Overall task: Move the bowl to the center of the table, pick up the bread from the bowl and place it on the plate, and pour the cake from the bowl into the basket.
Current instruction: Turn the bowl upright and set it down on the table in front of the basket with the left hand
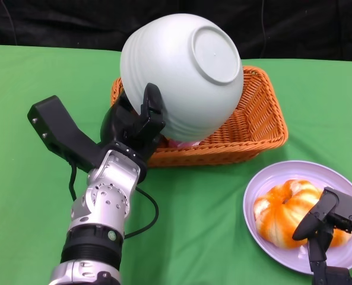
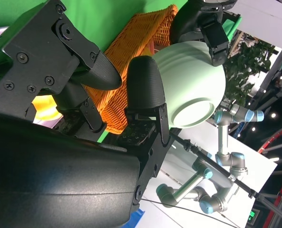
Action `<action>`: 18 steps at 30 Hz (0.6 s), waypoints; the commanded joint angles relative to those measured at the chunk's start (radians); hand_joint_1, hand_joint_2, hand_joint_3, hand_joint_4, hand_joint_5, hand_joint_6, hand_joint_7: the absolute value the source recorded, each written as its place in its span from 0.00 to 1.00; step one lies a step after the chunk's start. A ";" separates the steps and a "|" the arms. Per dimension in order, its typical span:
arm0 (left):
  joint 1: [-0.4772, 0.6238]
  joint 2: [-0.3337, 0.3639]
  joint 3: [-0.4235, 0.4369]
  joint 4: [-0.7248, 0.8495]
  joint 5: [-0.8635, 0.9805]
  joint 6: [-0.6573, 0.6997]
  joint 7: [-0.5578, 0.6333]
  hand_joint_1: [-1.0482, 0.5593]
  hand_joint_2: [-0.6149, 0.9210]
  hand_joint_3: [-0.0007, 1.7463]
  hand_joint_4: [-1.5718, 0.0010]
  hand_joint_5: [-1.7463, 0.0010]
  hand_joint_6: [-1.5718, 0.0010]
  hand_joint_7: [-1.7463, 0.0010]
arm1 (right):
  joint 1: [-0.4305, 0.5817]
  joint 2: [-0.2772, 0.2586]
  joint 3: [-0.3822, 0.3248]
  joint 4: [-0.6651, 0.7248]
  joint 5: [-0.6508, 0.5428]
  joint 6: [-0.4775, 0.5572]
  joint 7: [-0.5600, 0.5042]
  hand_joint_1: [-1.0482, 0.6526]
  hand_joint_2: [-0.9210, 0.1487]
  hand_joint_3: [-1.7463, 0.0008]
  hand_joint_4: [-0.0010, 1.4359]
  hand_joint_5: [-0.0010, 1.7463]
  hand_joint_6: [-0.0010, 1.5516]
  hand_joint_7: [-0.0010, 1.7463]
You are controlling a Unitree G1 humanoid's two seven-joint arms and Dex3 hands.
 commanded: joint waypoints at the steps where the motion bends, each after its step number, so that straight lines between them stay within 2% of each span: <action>1: -0.098 -0.086 0.017 0.003 -0.036 0.002 -0.053 0.48 0.59 0.98 0.28 0.00 0.42 0.00 | 0.000 -0.008 -0.001 0.004 0.003 0.000 0.001 0.56 0.63 0.10 0.67 1.00 0.53 0.87; 8: -0.086 -0.080 0.027 -0.001 -0.060 -0.001 -0.102 0.46 0.59 0.98 0.28 0.00 0.41 0.00 | 0.002 -0.010 -0.005 0.001 0.009 0.004 0.003 0.56 0.62 0.10 0.67 1.00 0.53 0.87; 14: -0.018 -0.035 -0.059 -0.090 0.063 -0.056 -0.143 0.51 0.64 0.96 0.30 0.00 0.43 0.00 | -0.001 -0.012 -0.006 0.007 0.006 -0.006 0.001 0.56 0.63 0.10 0.67 1.00 0.53 0.87; 18: 0.045 0.005 -0.109 -0.186 0.138 -0.064 -0.160 0.52 0.63 0.95 0.31 0.00 0.43 0.00 | 0.001 -0.010 -0.005 0.000 0.010 0.004 0.004 0.56 0.63 0.10 0.67 1.00 0.53 0.87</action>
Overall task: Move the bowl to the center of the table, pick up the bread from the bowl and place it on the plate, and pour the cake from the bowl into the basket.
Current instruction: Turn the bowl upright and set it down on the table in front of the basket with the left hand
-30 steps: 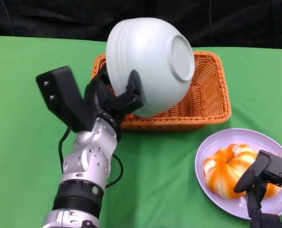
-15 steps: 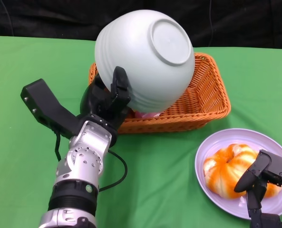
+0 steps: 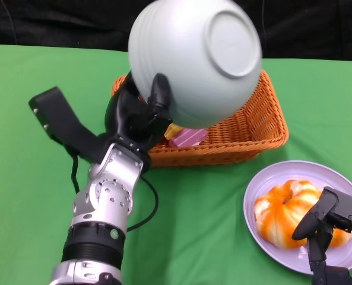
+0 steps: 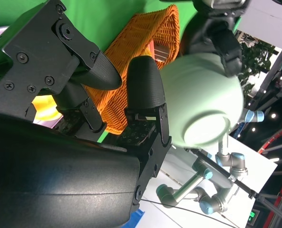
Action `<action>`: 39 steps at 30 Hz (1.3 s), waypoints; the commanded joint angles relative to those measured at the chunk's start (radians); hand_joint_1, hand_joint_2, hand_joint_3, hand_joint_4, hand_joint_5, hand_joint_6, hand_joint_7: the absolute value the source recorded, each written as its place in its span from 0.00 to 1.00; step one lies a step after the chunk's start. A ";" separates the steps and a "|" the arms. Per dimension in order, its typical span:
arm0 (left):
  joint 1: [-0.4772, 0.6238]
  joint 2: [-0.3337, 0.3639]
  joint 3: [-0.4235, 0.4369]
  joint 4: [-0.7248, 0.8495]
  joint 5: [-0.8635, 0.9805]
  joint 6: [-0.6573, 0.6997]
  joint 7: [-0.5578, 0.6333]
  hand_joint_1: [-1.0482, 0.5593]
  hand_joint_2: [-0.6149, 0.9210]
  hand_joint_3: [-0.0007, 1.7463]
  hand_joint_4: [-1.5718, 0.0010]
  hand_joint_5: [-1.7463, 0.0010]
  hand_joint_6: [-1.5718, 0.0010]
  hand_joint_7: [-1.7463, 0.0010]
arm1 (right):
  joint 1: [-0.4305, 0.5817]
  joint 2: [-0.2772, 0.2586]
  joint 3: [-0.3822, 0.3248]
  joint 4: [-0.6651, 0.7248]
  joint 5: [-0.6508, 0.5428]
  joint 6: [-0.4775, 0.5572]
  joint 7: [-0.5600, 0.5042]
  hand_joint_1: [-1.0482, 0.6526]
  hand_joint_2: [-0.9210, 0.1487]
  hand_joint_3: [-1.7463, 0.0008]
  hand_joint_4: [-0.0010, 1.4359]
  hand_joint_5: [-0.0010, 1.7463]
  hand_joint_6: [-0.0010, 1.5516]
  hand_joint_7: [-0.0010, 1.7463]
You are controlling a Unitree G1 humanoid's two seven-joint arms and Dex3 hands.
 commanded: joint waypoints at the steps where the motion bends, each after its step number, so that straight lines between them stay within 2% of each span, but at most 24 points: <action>1: 0.045 0.010 -0.038 -0.095 0.064 -0.019 -0.026 0.53 0.62 0.94 0.32 0.00 0.43 0.00 | 0.004 -0.010 -0.005 -0.003 0.011 0.006 0.005 0.56 0.63 0.10 0.67 1.00 0.53 0.87; 9: 0.159 0.100 -0.138 -0.265 0.229 -0.043 -0.089 0.53 0.61 0.95 0.32 0.00 0.44 0.00 | 0.005 -0.012 -0.009 -0.004 0.011 0.002 0.005 0.56 0.63 0.09 0.67 1.00 0.53 0.87; 12: 0.203 0.131 -0.169 -0.308 0.285 -0.099 -0.131 0.52 0.58 0.93 0.31 0.00 0.44 0.00 | 0.008 -0.010 -0.007 -0.008 0.013 0.007 0.007 0.56 0.63 0.09 0.67 1.00 0.53 0.87; 18: 0.276 0.214 -0.236 -0.340 0.451 -0.338 -0.183 0.51 0.58 0.94 0.31 0.00 0.44 0.00 | 0.004 -0.011 -0.009 -0.001 0.006 -0.003 0.001 0.57 0.63 0.09 0.67 1.00 0.53 0.87; 23: 0.350 0.314 -0.282 -0.402 0.634 -0.540 -0.165 0.53 0.58 0.94 0.32 0.00 0.44 0.00 | 0.006 -0.007 -0.007 -0.008 0.011 0.005 0.003 0.57 0.62 0.10 0.67 1.00 0.53 0.86; 28: 0.386 0.386 -0.294 -0.395 0.729 -0.732 -0.150 0.54 0.54 0.99 0.31 0.00 0.43 0.00 | 0.006 -0.008 -0.006 -0.013 0.007 0.006 0.004 0.57 0.61 0.10 0.67 1.00 0.53 0.86; 34: 0.407 0.482 -0.278 -0.350 0.914 -0.989 -0.061 0.55 0.53 0.99 0.34 0.00 0.47 0.00 | 0.008 -0.007 -0.009 -0.015 0.001 0.008 -0.001 0.57 0.61 0.11 0.67 1.00 0.53 0.85; 39: 0.428 0.547 -0.241 -0.310 1.135 -1.158 0.084 0.53 0.57 0.94 0.34 0.00 0.48 0.00 | 0.007 -0.009 -0.010 -0.015 0.014 0.007 0.006 0.57 0.61 0.11 0.68 1.00 0.53 0.85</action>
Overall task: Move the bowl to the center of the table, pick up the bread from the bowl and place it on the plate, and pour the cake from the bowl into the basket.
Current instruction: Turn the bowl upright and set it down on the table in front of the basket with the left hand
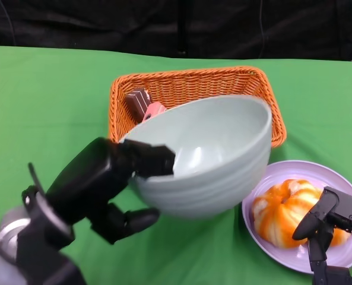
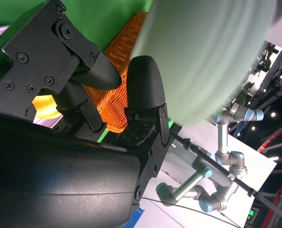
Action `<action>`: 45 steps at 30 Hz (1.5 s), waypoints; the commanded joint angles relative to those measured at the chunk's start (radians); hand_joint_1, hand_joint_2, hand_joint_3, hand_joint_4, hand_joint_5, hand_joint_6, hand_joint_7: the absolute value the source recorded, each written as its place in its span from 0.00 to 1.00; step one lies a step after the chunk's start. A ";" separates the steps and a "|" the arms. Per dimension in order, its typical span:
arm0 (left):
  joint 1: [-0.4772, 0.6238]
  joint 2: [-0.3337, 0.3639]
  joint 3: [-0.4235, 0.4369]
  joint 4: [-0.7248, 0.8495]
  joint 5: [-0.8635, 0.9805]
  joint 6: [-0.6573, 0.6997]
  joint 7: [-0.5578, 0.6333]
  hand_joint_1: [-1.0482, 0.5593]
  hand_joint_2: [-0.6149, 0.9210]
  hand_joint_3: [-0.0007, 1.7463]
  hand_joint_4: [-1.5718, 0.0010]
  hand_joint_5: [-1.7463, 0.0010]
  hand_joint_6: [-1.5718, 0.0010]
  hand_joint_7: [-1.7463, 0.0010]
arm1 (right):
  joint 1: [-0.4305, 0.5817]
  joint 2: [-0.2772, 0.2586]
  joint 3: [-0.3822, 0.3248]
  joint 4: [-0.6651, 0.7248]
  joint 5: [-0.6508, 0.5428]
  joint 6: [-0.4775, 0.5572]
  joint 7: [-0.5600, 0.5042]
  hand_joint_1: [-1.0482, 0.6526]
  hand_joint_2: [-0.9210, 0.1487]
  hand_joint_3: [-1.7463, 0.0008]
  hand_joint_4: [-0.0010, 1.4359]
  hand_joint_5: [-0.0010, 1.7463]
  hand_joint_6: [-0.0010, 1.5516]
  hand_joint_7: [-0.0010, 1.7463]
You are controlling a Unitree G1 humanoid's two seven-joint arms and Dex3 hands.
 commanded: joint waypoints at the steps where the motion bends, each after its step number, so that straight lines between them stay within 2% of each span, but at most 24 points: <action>1: 0.008 0.040 0.036 0.032 0.133 -0.106 0.129 0.53 0.57 0.92 0.34 0.00 0.48 0.00 | 0.004 -0.010 -0.010 -0.009 0.013 0.004 0.003 0.57 0.61 0.11 0.68 1.00 0.53 0.85; 4: 0.011 0.078 0.063 0.035 0.318 -0.171 0.261 0.55 0.56 0.87 0.34 0.00 0.50 0.00 | 0.003 -0.010 -0.010 -0.009 0.012 0.003 0.002 0.57 0.62 0.10 0.68 1.00 0.53 0.85; 8: 0.017 0.130 0.051 0.053 0.481 -0.194 0.419 0.55 0.54 0.79 0.34 0.00 0.51 0.00 | 0.005 -0.008 -0.008 -0.011 0.009 0.001 0.000 0.57 0.62 0.10 0.68 1.00 0.53 0.85; 12: 0.035 0.184 0.015 0.023 0.667 -0.141 0.615 0.52 0.59 0.75 0.35 0.00 0.51 0.00 | 0.010 -0.008 -0.009 -0.021 0.006 0.008 0.001 0.57 0.62 0.10 0.67 1.00 0.54 0.85; 15: 0.043 0.242 -0.054 -0.017 0.839 -0.041 0.797 0.51 0.64 0.71 0.35 0.00 0.51 0.00 | 0.012 -0.007 -0.009 -0.026 0.006 0.014 0.003 0.57 0.62 0.10 0.67 1.00 0.54 0.85; 16: 0.044 0.263 -0.083 -0.026 0.886 -0.003 0.846 0.50 0.68 0.57 0.35 0.00 0.51 0.01 | 0.011 -0.007 -0.008 -0.027 0.006 0.016 0.002 0.57 0.62 0.10 0.67 1.00 0.54 0.85; 19: 0.049 0.308 -0.162 -0.025 0.953 0.090 0.944 0.51 0.75 0.38 0.36 0.00 0.48 0.08 | 0.009 -0.008 -0.008 -0.029 0.002 0.018 0.001 0.57 0.63 0.09 0.67 1.00 0.54 0.85; 23: 0.035 0.334 -0.242 -0.004 0.973 0.197 0.983 0.51 0.77 0.34 0.36 0.00 0.51 0.01 | 0.005 -0.011 -0.008 -0.021 0.012 0.009 0.005 0.57 0.63 0.09 0.68 1.00 0.53 0.84; 27: -0.003 0.348 -0.325 0.058 0.996 0.280 1.021 0.48 0.77 0.33 0.34 0.00 0.51 0.00 | 0.004 -0.008 -0.006 -0.020 0.008 0.010 0.002 0.57 0.63 0.09 0.68 1.00 0.54 0.84; 31: -0.042 0.352 -0.400 0.127 0.988 0.324 1.051 0.46 0.82 0.25 0.34 0.00 0.47 0.10 | 0.006 -0.010 -0.007 -0.024 0.009 0.012 0.005 0.57 0.62 0.10 0.68 1.00 0.53 0.84; 35: -0.057 0.340 -0.445 0.159 0.969 0.388 1.027 0.45 0.86 0.15 0.35 0.00 0.45 0.15 | 0.008 -0.009 -0.010 -0.025 0.008 0.009 0.003 0.57 0.62 0.10 0.68 1.00 0.54 0.84; 45: -0.093 0.322 -0.519 0.206 0.913 0.468 1.028 0.47 0.89 0.09 0.35 0.00 0.44 0.23 | 0.010 -0.010 -0.009 -0.030 0.005 0.012 0.005 0.57 0.63 0.09 0.68 1.00 0.53 0.84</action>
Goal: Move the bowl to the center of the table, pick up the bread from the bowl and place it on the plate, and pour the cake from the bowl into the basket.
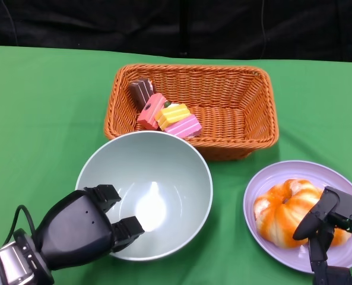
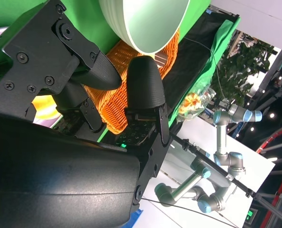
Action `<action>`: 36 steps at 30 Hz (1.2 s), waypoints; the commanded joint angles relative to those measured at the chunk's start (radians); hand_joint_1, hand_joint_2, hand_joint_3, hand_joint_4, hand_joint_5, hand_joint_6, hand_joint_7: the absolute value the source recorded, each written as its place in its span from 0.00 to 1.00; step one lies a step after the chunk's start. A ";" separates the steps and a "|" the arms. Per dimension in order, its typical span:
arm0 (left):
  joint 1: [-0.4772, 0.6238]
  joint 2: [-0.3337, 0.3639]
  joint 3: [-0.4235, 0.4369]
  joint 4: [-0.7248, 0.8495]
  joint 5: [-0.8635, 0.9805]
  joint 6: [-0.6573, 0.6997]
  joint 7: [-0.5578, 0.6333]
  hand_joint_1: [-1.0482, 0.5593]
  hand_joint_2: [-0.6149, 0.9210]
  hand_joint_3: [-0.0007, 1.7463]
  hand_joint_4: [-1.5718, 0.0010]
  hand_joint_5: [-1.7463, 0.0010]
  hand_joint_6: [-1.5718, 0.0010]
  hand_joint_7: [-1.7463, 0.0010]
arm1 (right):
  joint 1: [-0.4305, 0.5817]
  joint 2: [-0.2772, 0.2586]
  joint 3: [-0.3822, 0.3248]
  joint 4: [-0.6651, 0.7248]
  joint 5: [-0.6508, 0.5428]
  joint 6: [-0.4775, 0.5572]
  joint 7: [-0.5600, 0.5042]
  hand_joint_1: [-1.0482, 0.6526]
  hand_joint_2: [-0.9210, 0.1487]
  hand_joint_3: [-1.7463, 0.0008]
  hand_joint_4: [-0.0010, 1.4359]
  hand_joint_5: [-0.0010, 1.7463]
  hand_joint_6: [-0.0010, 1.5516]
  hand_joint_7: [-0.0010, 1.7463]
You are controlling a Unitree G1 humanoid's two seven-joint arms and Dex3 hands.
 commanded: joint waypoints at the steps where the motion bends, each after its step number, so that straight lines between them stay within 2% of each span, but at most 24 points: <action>1: -0.021 0.006 -0.019 0.016 -0.032 0.010 -0.004 0.47 0.89 0.08 0.35 0.00 0.43 0.25 | 0.005 -0.009 -0.008 -0.014 0.006 0.001 0.000 0.57 0.63 0.09 0.67 1.00 0.53 0.84; 4: -0.021 0.025 -0.019 0.002 -0.109 -0.045 -0.074 0.45 0.90 0.05 0.38 0.00 0.42 0.37 | 0.006 -0.007 -0.006 -0.013 0.005 0.000 -0.001 0.57 0.62 0.10 0.67 1.00 0.53 0.84; 5: -0.013 0.035 -0.010 -0.017 -0.159 -0.069 -0.132 0.45 0.91 0.05 0.40 0.00 0.43 0.39 | 0.007 -0.007 -0.005 -0.015 0.006 0.003 0.000 0.57 0.62 0.10 0.67 1.00 0.53 0.84; 6: 0.002 0.046 0.004 -0.047 -0.232 -0.094 -0.213 0.45 0.92 0.04 0.46 0.00 0.48 0.38 | 0.008 -0.008 -0.005 -0.017 0.009 0.004 0.002 0.57 0.61 0.10 0.67 1.00 0.53 0.84; 7: 0.016 0.056 0.017 -0.074 -0.312 -0.119 -0.296 0.44 0.94 0.03 0.50 0.06 0.51 0.45 | 0.009 -0.009 -0.005 -0.018 0.014 0.005 0.005 0.57 0.61 0.11 0.67 1.00 0.53 0.84; 8: 0.027 0.069 0.025 -0.100 -0.396 -0.140 -0.391 0.45 0.96 0.03 0.56 0.20 0.52 0.61 | 0.010 -0.010 -0.006 -0.020 0.017 0.007 0.008 0.57 0.61 0.11 0.67 1.00 0.53 0.84; 9: 0.037 0.084 0.030 -0.127 -0.487 -0.155 -0.492 0.45 0.98 0.02 0.59 0.32 0.52 0.73 | 0.010 -0.010 -0.005 -0.021 0.019 0.008 0.010 0.57 0.61 0.11 0.67 1.00 0.53 0.84; 11: 0.057 0.107 0.041 -0.182 -0.630 -0.151 -0.664 0.39 0.99 0.03 0.69 0.55 0.60 0.91 | 0.009 -0.010 -0.005 -0.022 0.019 0.007 0.012 0.57 0.61 0.11 0.67 1.00 0.53 0.84; 12: 0.073 0.124 0.050 -0.230 -0.696 -0.126 -0.754 0.37 1.00 0.05 0.70 0.60 0.62 0.95 | 0.007 -0.012 -0.004 -0.020 0.021 0.004 0.014 0.57 0.61 0.11 0.67 1.00 0.53 0.84; 14: 0.105 0.152 0.074 -0.323 -0.793 -0.067 -0.896 0.24 1.00 0.11 0.79 0.70 0.72 0.99 | 0.005 -0.016 -0.003 -0.017 0.030 -0.003 0.022 0.58 0.61 0.11 0.66 1.00 0.53 0.84; 17: 0.154 0.175 0.120 -0.452 -0.896 0.030 -1.054 0.14 1.00 0.15 0.87 0.76 0.79 1.00 | 0.001 -0.024 -0.001 -0.012 0.045 -0.017 0.037 0.58 0.61 0.10 0.64 0.99 0.52 0.83; 19: 0.181 0.180 0.154 -0.515 -0.942 0.080 -1.125 0.11 1.00 0.18 0.90 0.77 0.81 1.00 | -0.003 -0.033 -0.001 -0.007 0.061 -0.024 0.052 0.57 0.62 0.10 0.64 0.98 0.52 0.83; 26: 0.244 0.173 0.259 -0.659 -1.048 0.205 -1.272 0.09 1.00 0.20 0.95 0.79 0.85 1.00 | -0.021 -0.045 0.008 0.013 0.069 -0.044 0.076 0.57 0.63 0.10 0.66 0.95 0.55 0.78; 29: 0.281 0.138 0.317 -0.668 -1.143 0.167 -1.261 0.12 1.00 0.20 0.89 0.76 0.81 0.98 | -0.036 -0.049 0.016 0.024 0.053 -0.055 0.079 0.57 0.64 0.10 0.67 0.94 0.56 0.77; 31: 0.314 0.070 0.360 -0.651 -1.222 0.117 -1.215 0.17 1.00 0.20 0.79 0.70 0.75 0.95 | -0.048 -0.050 0.026 0.030 0.047 -0.059 0.084 0.58 0.67 0.07 0.68 0.94 0.57 0.76; 32: 0.332 0.032 0.377 -0.651 -1.254 0.115 -1.195 0.19 1.00 0.20 0.76 0.63 0.71 0.94 | -0.052 -0.051 0.032 0.031 0.045 -0.057 0.087 0.58 0.68 0.06 0.68 0.94 0.57 0.76; 34: 0.362 -0.051 0.397 -0.653 -1.313 0.120 -1.159 0.26 1.00 0.20 0.73 0.40 0.65 0.88 | -0.062 -0.055 0.043 0.034 0.050 -0.058 0.097 0.58 0.70 0.04 0.69 0.95 0.57 0.75; 35: 0.375 -0.094 0.405 -0.654 -1.338 0.121 -1.140 0.28 1.00 0.20 0.73 0.35 0.64 0.85 | -0.066 -0.056 0.049 0.035 0.051 -0.057 0.101 0.59 0.70 0.04 0.69 0.95 0.57 0.75; 36: 0.384 -0.136 0.413 -0.653 -1.351 0.114 -1.117 0.35 1.00 0.20 0.69 0.25 0.67 0.68 | -0.070 -0.056 0.054 0.035 0.047 -0.055 0.103 0.58 0.71 0.03 0.69 0.96 0.57 0.75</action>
